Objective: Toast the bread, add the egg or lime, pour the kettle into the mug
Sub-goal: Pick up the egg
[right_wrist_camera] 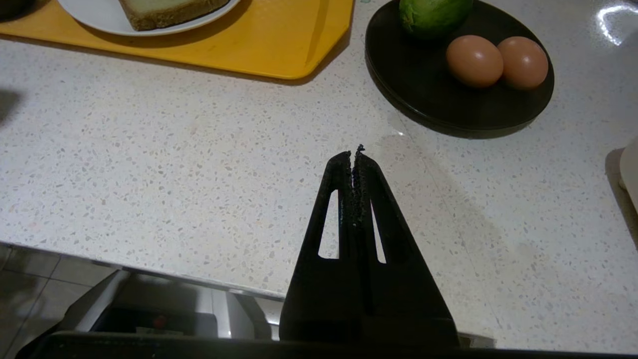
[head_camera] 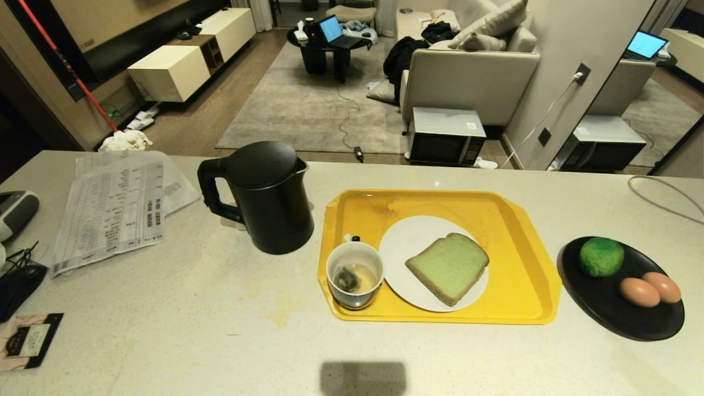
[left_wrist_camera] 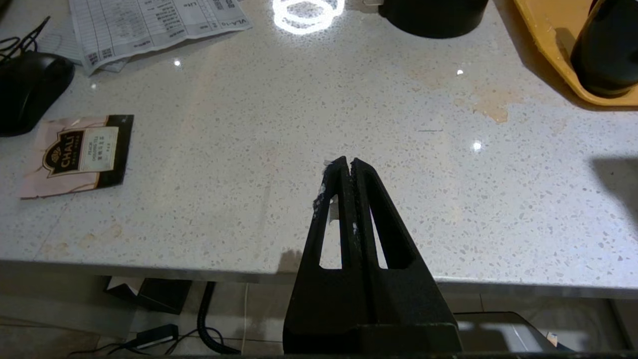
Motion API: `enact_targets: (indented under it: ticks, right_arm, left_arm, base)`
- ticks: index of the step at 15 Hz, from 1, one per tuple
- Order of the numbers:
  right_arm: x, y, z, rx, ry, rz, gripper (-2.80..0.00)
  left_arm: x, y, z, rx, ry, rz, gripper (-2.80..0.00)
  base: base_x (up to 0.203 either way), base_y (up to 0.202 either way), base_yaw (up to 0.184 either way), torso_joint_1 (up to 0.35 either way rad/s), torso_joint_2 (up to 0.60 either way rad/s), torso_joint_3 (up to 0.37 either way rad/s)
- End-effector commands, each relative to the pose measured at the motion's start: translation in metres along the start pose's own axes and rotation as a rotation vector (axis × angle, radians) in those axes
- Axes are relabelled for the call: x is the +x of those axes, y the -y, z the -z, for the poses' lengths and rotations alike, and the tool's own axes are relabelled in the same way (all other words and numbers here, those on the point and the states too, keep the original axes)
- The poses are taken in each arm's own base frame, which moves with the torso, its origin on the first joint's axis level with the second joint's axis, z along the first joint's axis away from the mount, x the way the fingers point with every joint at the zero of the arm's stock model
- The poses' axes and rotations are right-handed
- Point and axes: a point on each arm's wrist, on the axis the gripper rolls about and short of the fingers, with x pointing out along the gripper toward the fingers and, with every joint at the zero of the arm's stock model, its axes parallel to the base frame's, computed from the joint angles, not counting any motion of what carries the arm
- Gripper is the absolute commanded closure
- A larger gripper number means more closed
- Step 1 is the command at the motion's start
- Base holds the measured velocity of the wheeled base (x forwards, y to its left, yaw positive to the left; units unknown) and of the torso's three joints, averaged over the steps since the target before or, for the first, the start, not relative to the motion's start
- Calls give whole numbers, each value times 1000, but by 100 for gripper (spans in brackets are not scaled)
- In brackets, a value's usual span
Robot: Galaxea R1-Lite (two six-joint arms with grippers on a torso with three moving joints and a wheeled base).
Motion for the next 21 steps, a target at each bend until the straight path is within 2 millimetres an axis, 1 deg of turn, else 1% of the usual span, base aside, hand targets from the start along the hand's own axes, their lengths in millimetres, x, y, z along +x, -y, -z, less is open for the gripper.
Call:
enact_targets:
  ticks: [1,12,21]
  right_arm:
    - [0,0,0,2,-1,-1,0]
    - [0,0,0,0,-1,-2,0]
    - [0,0,0,0,-1,-1,0]
  left_arm:
    - [0,0,0,0,1,0,0]
    - [0,0,0,0,1,1,0]
    - [0,0,0,0,1,0,0]
  base:
    - [0,0,0,-149,308,147]
    - [0,0,0,-4,9,4]
    - [0,0,0,166,-314,-139]
